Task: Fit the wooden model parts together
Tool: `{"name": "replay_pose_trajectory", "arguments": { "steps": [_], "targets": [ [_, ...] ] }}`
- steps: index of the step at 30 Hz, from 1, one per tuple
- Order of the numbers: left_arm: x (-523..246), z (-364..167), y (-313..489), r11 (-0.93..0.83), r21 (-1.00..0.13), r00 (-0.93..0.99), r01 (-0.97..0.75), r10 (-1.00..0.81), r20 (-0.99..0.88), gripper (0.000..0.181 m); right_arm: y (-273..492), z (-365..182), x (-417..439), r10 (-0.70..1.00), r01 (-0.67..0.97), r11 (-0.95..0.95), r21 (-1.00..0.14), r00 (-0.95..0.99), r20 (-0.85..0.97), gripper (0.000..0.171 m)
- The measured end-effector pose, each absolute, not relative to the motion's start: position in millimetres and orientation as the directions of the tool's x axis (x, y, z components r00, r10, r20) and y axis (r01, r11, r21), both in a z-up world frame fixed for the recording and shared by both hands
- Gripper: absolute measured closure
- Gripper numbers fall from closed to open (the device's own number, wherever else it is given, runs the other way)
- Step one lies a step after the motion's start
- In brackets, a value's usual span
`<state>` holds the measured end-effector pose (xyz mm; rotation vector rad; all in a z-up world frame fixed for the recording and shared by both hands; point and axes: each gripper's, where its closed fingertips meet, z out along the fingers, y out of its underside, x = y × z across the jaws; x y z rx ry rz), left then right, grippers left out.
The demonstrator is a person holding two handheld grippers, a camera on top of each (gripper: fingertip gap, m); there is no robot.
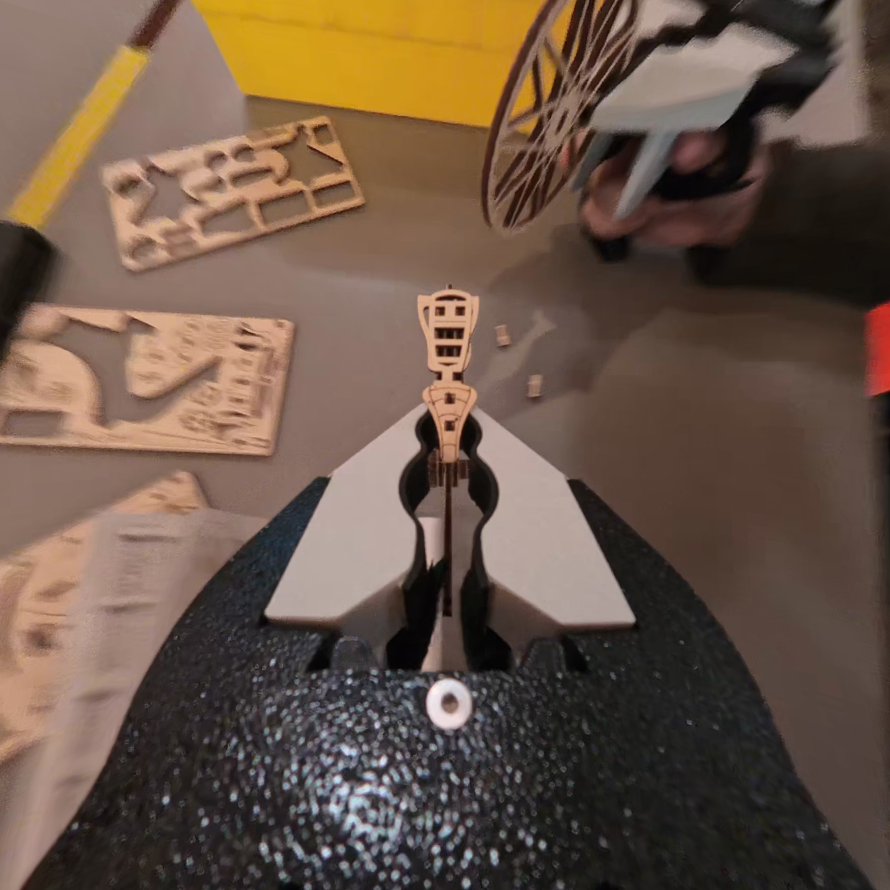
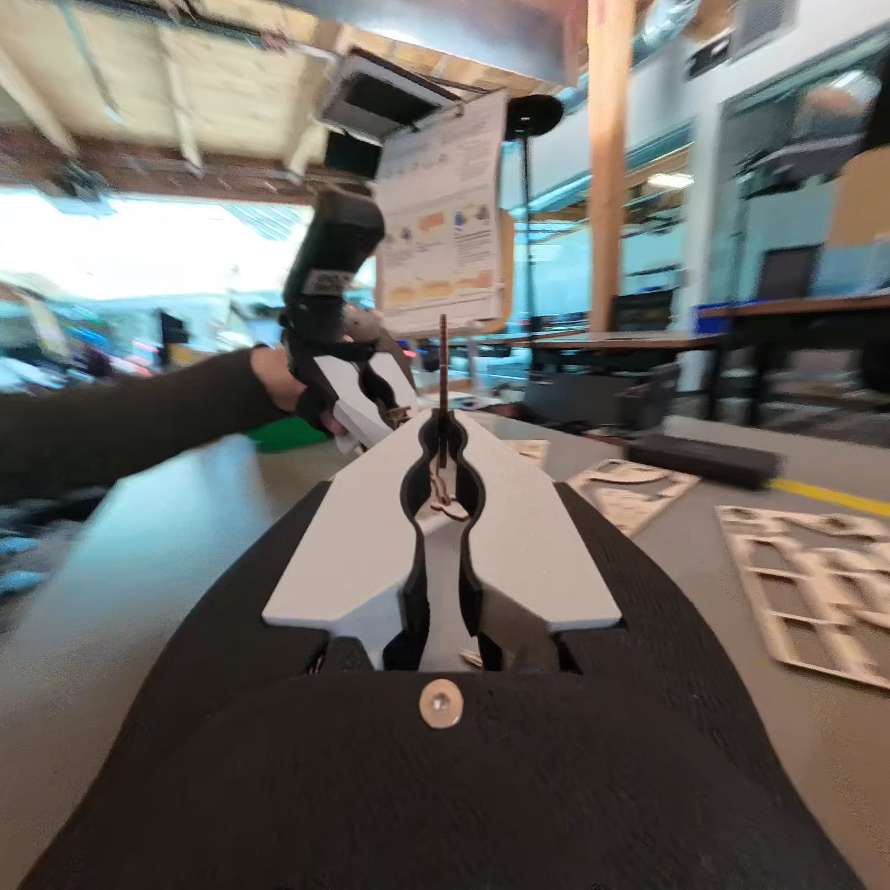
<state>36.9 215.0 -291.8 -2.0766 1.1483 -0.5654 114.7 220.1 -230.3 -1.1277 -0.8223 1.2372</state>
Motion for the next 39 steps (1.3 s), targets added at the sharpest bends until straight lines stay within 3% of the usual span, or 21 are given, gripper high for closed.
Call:
{"name": "replay_pose_trajectory", "arguments": {
  "steps": [1, 5, 10, 14, 20, 34, 39],
  "targets": [
    [42.9, -289.6, 200.9, -0.45, -0.742, 0.532, -0.497, -0.834, 0.15, 0.173, 215.6, -229.4, 112.9, 0.982, -0.325, -0.134, -0.936, 0.085, -0.17, 0.171],
    [51.9, -294.9, 142.8, -0.539, -0.73, 0.476, -0.421, -0.816, 0.328, 0.173, 201.4, -235.5, 102.5, 0.925, -0.297, -0.378, -0.877, -0.169, -0.342, 0.171],
    [23.6, -307.0, 101.1, -0.491, -0.744, 0.421, -0.454, -0.854, 0.306, 0.173, 160.1, -247.5, 84.7, 0.881, -0.119, -0.379, -0.918, -0.35, -0.318, 0.171],
    [2.0, -299.3, 95.2, -0.345, -0.817, 0.39, -0.463, -0.907, 0.162, 0.174, 137.9, -246.0, 85.3, 0.859, -0.101, -0.321, -0.942, -0.45, -0.245, 0.171],
    [-4.5, -290.4, 94.1, -0.132, -0.88, 0.348, -0.456, -0.937, -0.04, 0.174, 125.2, -253.3, 78.0, 0.91, -0.072, -0.141, -0.987, -0.403, -0.101, 0.171],
    [3.7, -323.1, 83.4, -0.4, -0.811, 0.355, -0.426, -0.899, 0.257, 0.173, 121.5, -276.3, 68.3, 0.916, 0.14, -0.181, -0.974, -0.336, -0.218, 0.171],
    [6.3, -329.5, 74.6, -0.3, -0.812, 0.285, -0.5, -0.943, 0.173, 0.173, 119.6, -281.3, 71.5, 0.903, 0.185, -0.192, -0.964, -0.351, -0.248, 0.171]
  ]
}}
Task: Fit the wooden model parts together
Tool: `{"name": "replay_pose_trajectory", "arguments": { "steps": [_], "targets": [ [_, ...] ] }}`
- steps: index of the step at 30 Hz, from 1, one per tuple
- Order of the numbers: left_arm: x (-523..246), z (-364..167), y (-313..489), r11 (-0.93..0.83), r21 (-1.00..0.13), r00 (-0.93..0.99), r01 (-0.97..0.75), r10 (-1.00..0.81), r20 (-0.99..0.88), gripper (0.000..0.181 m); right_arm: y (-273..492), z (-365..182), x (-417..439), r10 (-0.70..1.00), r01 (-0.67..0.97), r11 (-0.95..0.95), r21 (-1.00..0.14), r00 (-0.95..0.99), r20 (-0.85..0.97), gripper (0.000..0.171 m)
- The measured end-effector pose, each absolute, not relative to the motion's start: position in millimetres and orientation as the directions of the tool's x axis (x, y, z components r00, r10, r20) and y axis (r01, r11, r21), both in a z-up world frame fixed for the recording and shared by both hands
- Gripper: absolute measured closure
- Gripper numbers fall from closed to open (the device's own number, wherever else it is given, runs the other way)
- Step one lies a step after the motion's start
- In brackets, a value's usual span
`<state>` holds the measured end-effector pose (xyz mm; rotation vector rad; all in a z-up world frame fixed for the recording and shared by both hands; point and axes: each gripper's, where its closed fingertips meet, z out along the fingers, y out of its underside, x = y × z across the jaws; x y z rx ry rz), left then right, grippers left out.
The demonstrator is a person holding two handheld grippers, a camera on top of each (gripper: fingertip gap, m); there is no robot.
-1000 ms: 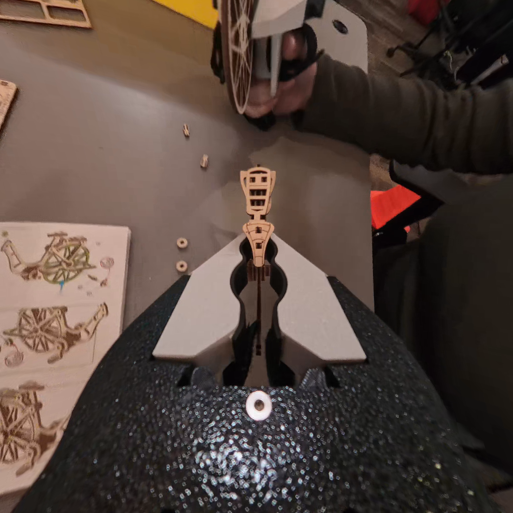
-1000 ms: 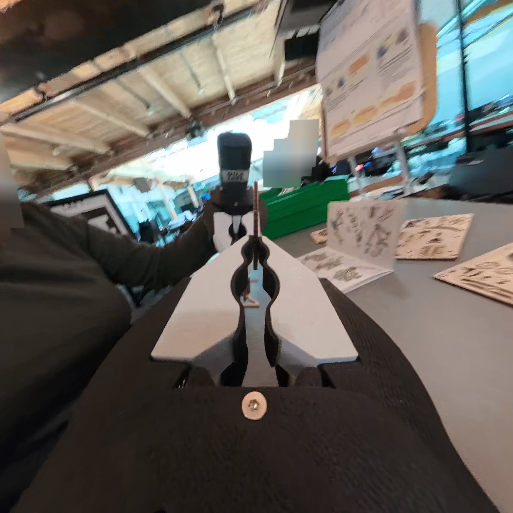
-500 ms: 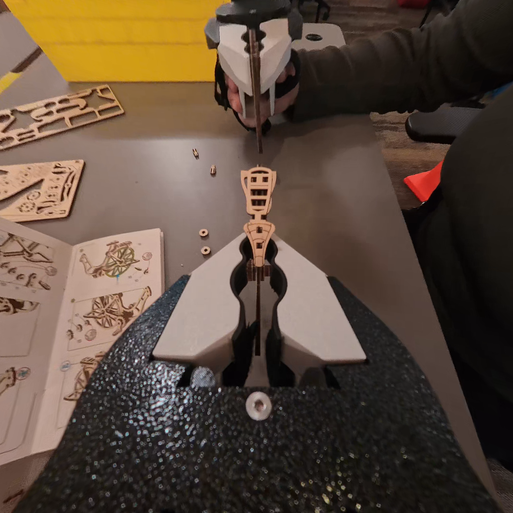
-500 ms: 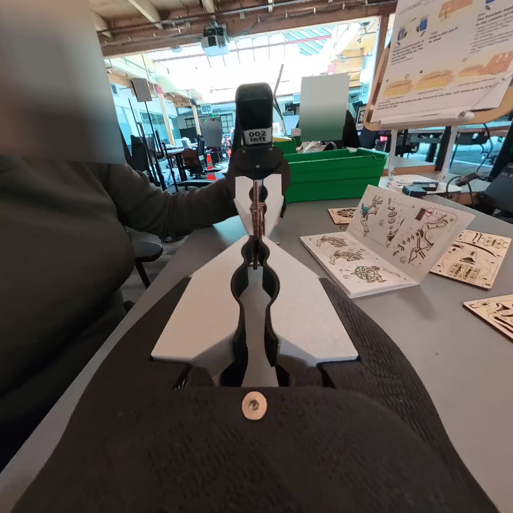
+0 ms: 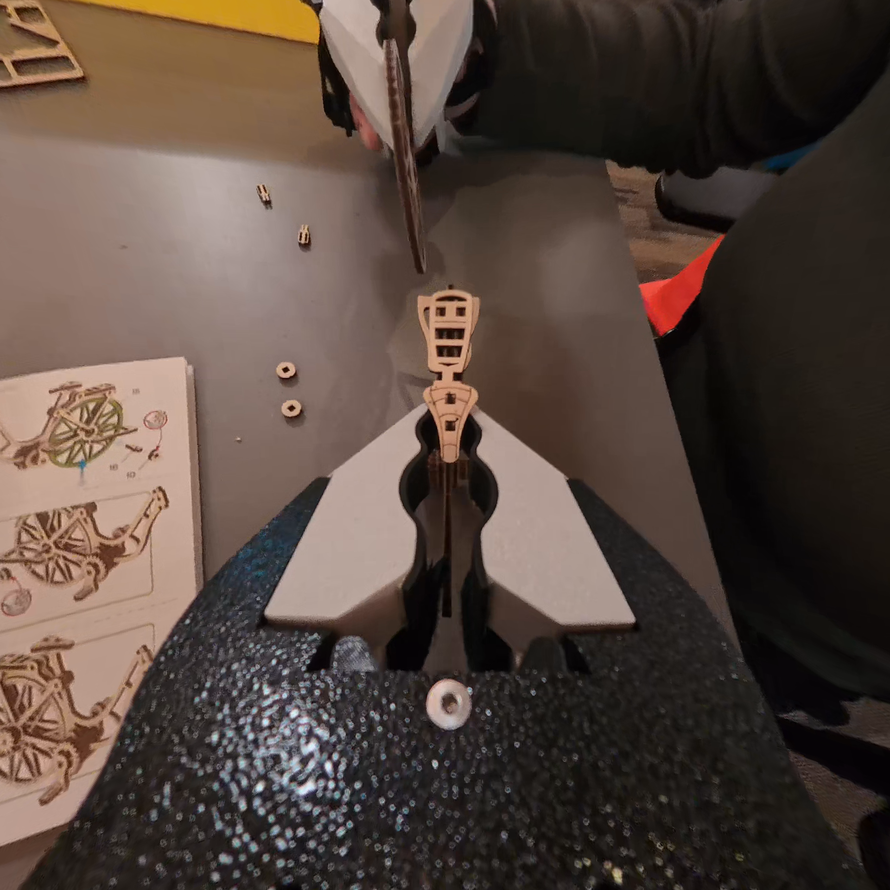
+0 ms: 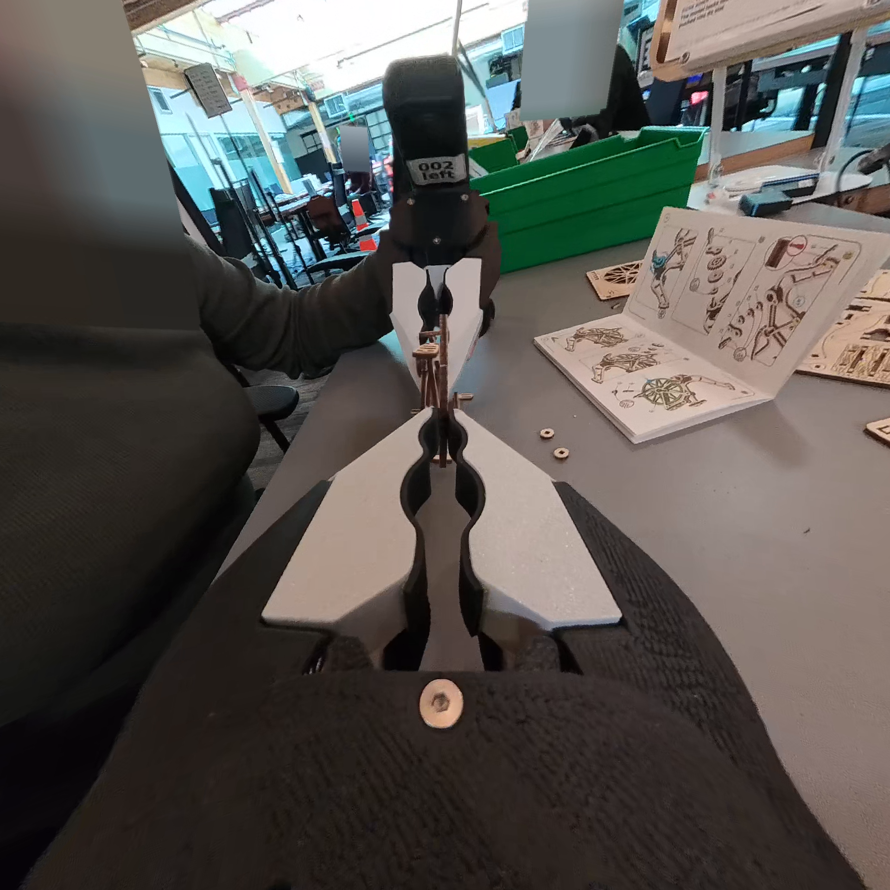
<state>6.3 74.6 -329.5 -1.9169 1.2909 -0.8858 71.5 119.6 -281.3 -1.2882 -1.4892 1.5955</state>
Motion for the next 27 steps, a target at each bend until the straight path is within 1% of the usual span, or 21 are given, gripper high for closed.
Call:
{"name": "replay_pose_trajectory", "arguments": {
  "steps": [3, 16, 27],
  "targets": [
    [7.5, -328.8, 76.1, -0.284, -0.818, 0.292, -0.501, -0.945, 0.149, 0.174, 121.4, -284.6, 74.4, 0.9, 0.198, -0.205, -0.958, -0.346, -0.265, 0.171],
    [3.8, -328.1, 89.7, -0.406, -0.821, 0.367, -0.401, -0.892, 0.262, 0.173, 126.3, -288.4, 75.1, 0.89, 0.225, -0.252, -0.941, -0.327, -0.317, 0.171],
    [3.9, -328.0, 91.5, -0.418, -0.822, 0.375, -0.387, -0.886, 0.274, 0.173, 125.0, -293.7, 72.8, 0.905, 0.255, -0.217, -0.942, -0.308, -0.292, 0.171]
  ]
}}
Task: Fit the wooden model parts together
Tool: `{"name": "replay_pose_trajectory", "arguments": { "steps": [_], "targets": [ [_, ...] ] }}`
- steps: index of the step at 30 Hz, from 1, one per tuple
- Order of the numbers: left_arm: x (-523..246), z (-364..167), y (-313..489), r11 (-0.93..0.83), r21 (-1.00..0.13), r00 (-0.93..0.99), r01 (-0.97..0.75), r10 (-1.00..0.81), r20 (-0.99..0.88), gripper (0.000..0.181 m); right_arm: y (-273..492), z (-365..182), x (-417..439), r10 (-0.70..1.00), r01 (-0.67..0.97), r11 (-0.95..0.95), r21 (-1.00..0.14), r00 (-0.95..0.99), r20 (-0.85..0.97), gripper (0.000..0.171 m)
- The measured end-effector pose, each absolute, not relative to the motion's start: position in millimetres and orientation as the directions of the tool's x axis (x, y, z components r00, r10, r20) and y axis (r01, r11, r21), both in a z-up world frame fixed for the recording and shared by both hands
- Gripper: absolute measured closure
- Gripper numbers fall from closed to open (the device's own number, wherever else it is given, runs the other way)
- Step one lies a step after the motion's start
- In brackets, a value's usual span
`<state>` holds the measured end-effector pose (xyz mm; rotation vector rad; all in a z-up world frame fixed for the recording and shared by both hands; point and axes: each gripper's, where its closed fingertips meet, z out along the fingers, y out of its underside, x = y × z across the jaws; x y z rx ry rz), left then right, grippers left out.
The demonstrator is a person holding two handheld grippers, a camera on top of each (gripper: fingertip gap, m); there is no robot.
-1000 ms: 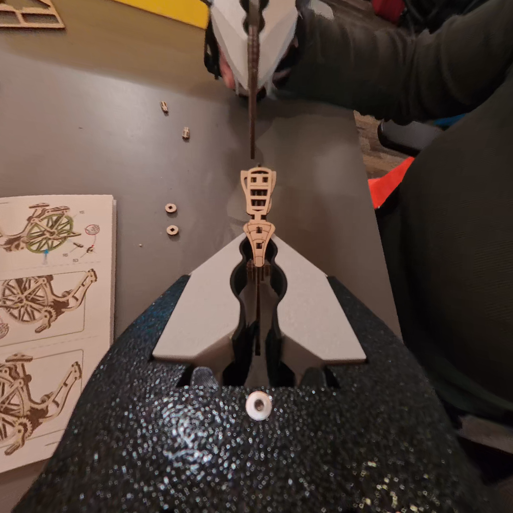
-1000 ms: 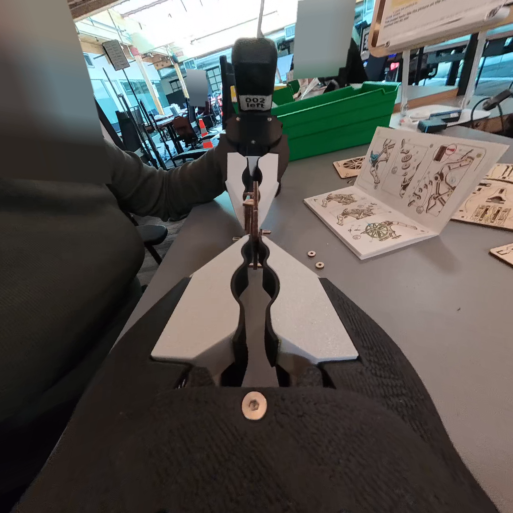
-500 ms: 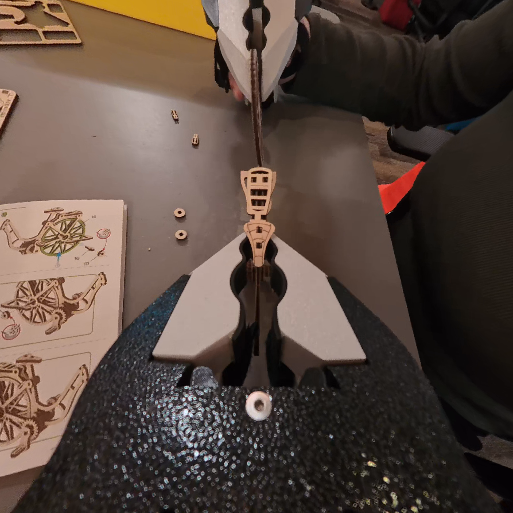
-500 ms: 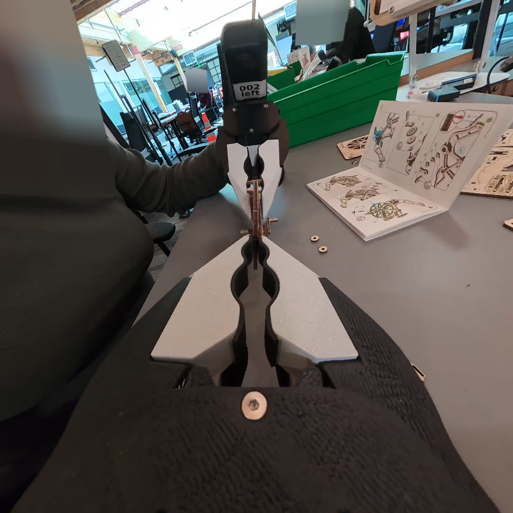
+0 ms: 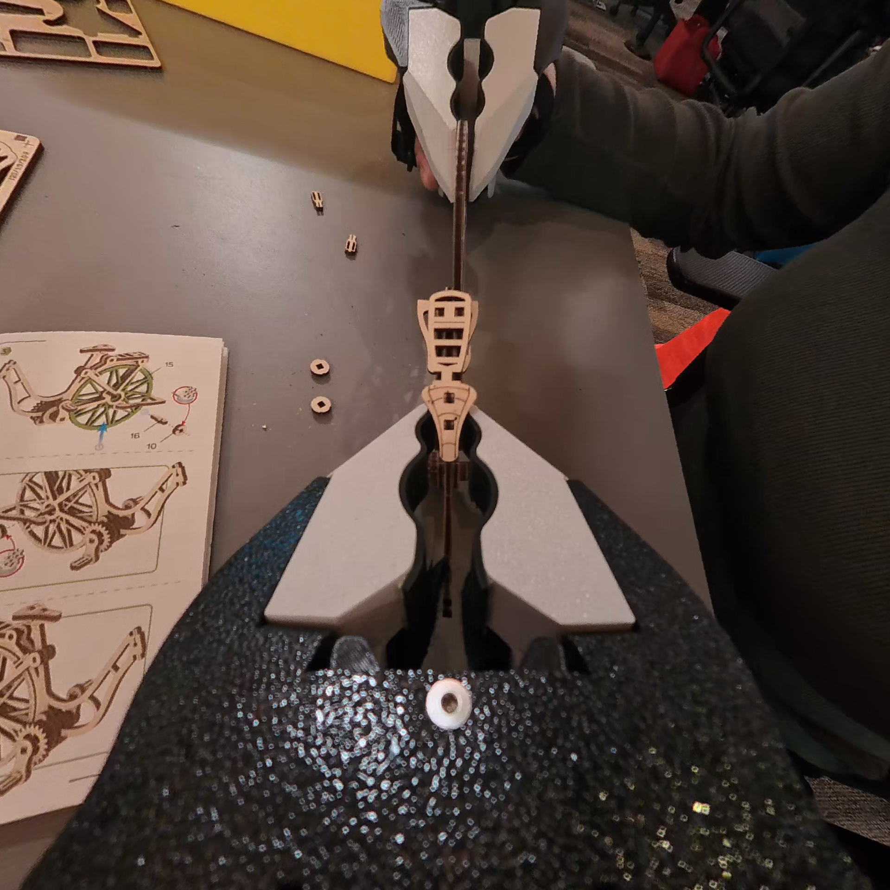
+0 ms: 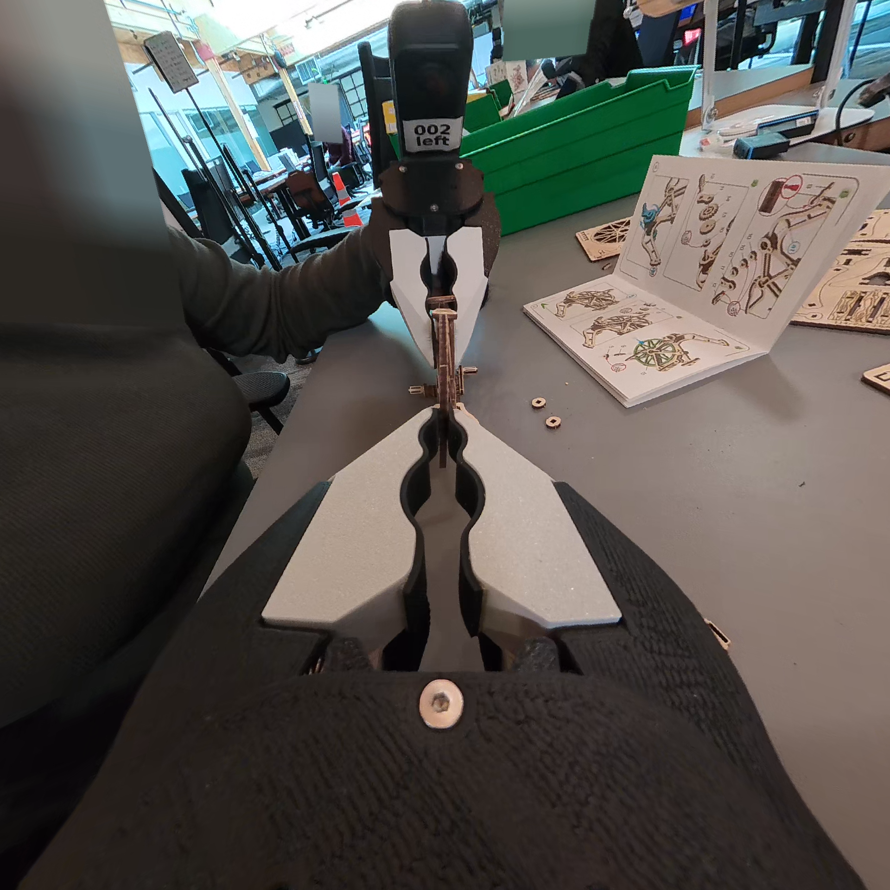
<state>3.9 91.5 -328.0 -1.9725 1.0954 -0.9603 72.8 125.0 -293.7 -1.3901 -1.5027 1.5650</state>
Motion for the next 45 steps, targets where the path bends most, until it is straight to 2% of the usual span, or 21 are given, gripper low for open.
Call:
{"name": "replay_pose_trajectory", "arguments": {
  "steps": [39, 45],
  "targets": [
    [10.3, -327.5, 89.4, -0.426, -0.828, 0.353, -0.365, -0.886, 0.301, 0.173, 120.9, -285.6, 66.8, 0.912, 0.197, -0.214, -0.957, -0.309, -0.268, 0.171],
    [12.0, -318.5, 84.9, -0.32, -0.879, 0.281, -0.353, -0.933, 0.226, 0.173, 120.7, -253.2, 75.8, 0.896, 0.045, -0.264, -0.964, -0.359, -0.262, 0.171]
  ]
}}
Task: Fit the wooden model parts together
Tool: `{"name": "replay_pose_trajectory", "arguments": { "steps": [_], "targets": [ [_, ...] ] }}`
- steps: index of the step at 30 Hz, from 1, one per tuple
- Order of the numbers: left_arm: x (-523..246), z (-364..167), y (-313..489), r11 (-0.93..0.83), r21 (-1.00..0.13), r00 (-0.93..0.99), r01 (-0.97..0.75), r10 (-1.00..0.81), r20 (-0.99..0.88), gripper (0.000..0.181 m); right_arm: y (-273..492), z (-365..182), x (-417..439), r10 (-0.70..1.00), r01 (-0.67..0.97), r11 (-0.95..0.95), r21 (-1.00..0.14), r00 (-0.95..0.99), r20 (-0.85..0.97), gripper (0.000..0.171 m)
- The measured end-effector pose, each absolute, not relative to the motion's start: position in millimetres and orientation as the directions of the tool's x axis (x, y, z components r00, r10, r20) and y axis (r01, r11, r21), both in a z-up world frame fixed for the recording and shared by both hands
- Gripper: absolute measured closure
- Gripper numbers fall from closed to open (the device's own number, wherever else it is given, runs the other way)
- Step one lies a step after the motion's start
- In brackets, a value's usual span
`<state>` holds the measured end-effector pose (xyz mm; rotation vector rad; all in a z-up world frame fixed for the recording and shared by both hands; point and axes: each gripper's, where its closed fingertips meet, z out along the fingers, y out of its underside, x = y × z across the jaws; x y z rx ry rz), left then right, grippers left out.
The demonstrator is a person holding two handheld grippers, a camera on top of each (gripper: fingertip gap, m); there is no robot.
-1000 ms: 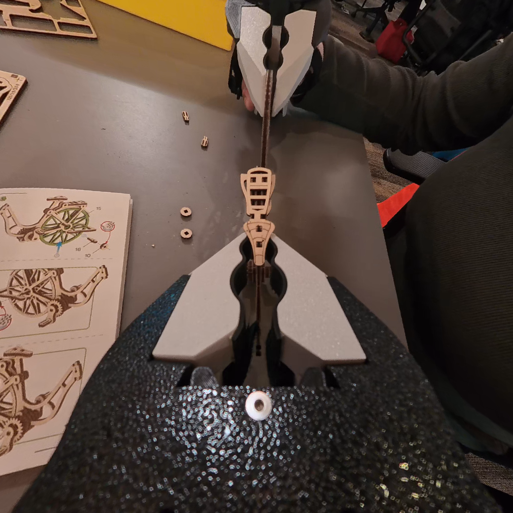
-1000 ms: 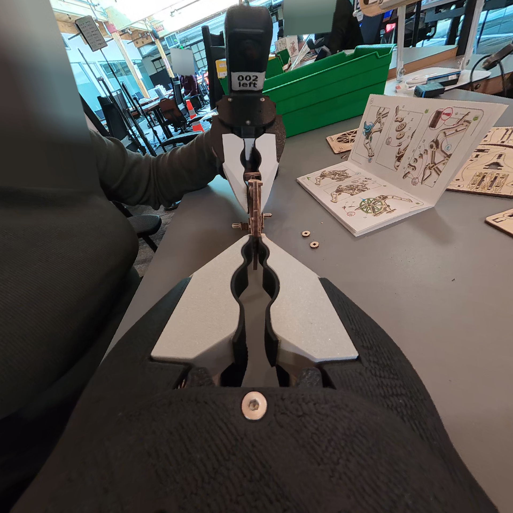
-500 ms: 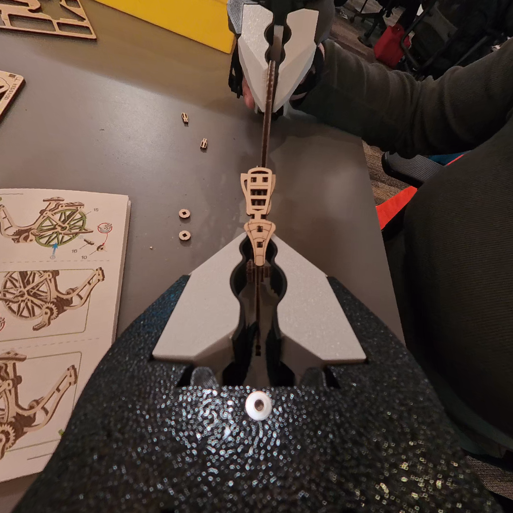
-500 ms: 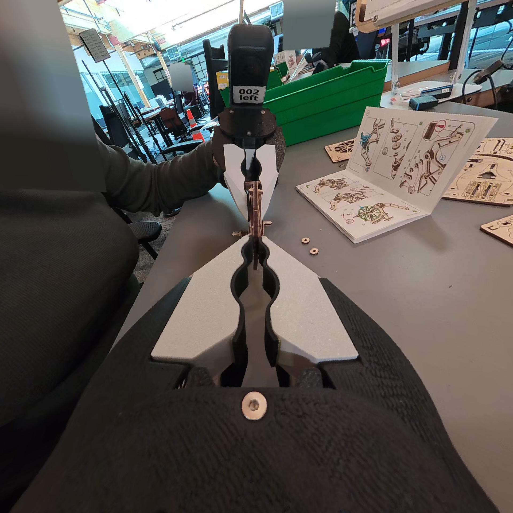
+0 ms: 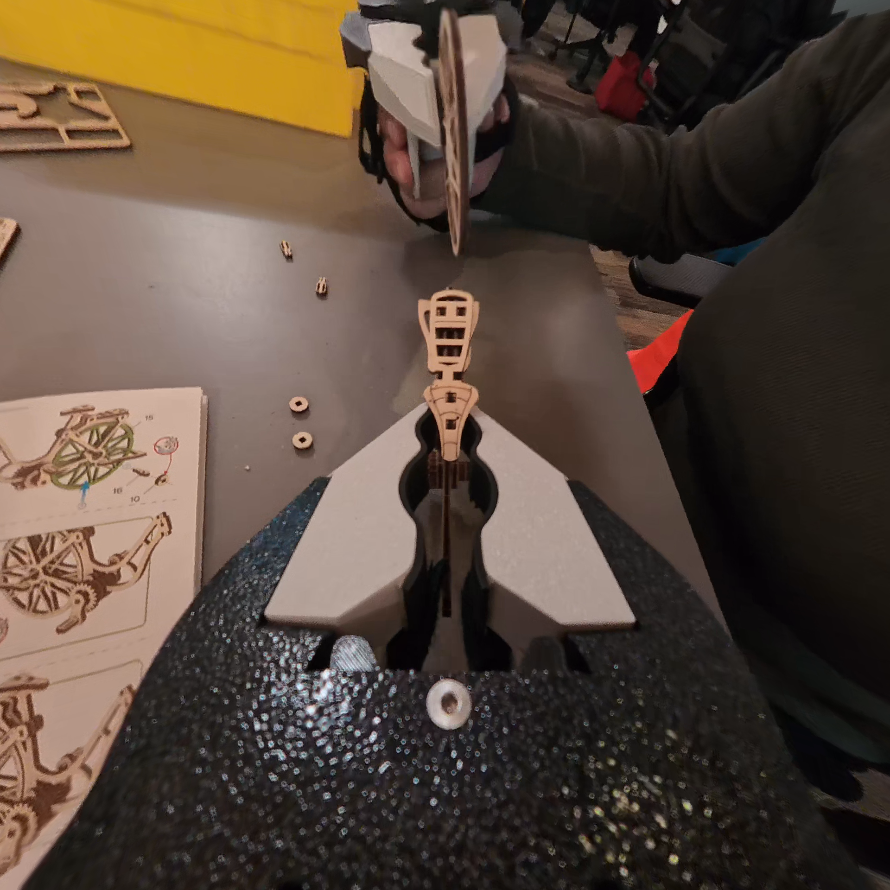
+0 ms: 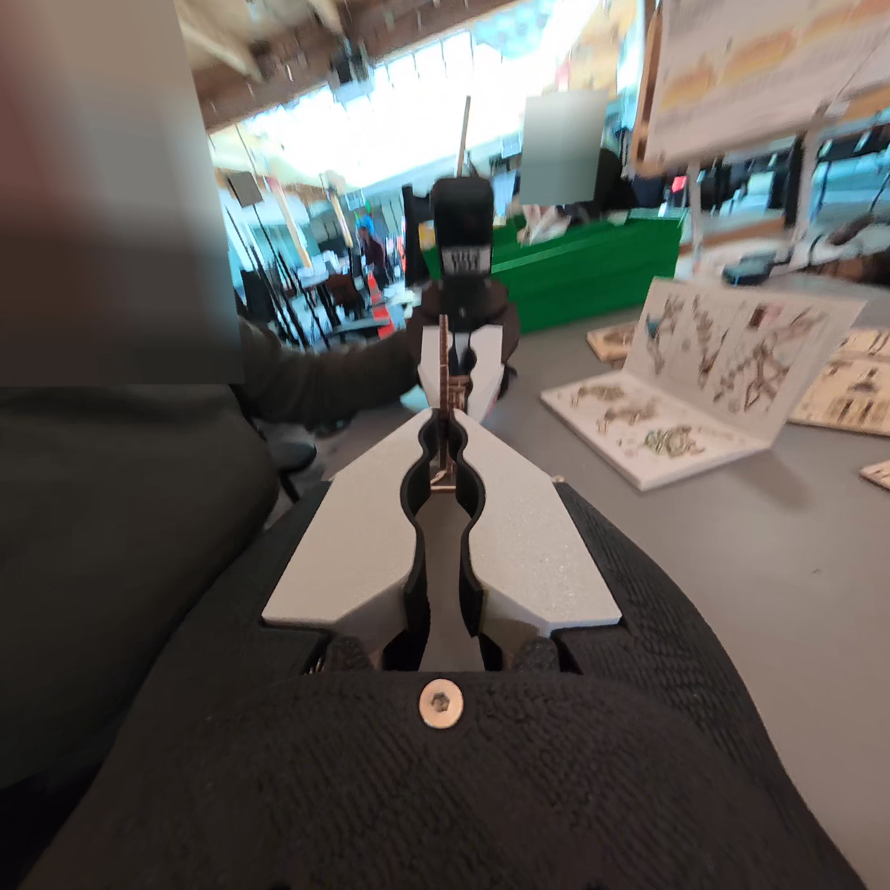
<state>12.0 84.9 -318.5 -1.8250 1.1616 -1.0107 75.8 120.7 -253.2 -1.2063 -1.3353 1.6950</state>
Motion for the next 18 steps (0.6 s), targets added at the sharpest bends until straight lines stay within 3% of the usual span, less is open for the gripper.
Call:
{"name": "replay_pose_trajectory", "arguments": {
  "steps": [9, 18],
  "targets": [
    [8.6, -296.4, 94.2, -0.312, -0.925, 0.304, -0.218, -0.922, 0.24, 0.174, 131.5, -254.8, 77.1, 0.91, 0.041, -0.274, -0.961, -0.312, -0.273, 0.171],
    [9.5, -298.4, 93.9, -0.319, -0.921, 0.303, -0.222, -0.921, 0.246, 0.174, 130.3, -255.3, 76.1, 0.905, 0.045, -0.281, -0.959, -0.318, -0.281, 0.171]
  ]
}}
